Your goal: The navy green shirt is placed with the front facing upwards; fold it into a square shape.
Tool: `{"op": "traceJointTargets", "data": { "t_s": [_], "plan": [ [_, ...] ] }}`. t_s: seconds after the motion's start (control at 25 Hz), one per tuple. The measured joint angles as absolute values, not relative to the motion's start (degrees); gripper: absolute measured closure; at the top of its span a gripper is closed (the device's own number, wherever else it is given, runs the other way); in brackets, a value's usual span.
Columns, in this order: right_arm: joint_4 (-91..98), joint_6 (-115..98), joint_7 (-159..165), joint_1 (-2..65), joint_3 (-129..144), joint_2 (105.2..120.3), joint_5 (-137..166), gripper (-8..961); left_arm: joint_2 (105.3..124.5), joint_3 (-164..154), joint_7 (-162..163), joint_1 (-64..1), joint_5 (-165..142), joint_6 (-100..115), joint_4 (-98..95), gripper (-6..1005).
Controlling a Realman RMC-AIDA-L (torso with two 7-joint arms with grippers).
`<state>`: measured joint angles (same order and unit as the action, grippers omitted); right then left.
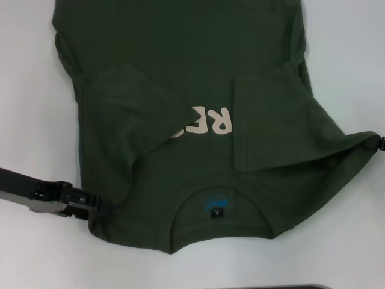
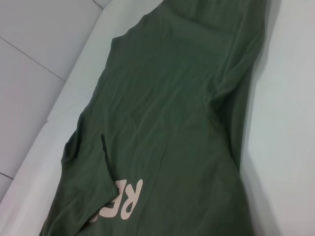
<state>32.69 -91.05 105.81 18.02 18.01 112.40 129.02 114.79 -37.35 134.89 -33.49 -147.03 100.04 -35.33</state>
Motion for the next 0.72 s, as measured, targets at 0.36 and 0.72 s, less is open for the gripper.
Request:
{"op": "traceJointTargets", "data": {
  "t_s": [0.36,0.72],
  "plan": [
    [32.69,-90.95,105.81,18.25,18.01,112.34,129.02,952,114.95,-37.41,135.0,-33.74,-147.03,99.94,-35.32,304],
    [32.69,-90.79,105.81,18.29,18.02,112.31,129.02,952,115.25,-37.54,135.49,-33.72,-147.98,98.66,-35.54,341]
  ]
}}
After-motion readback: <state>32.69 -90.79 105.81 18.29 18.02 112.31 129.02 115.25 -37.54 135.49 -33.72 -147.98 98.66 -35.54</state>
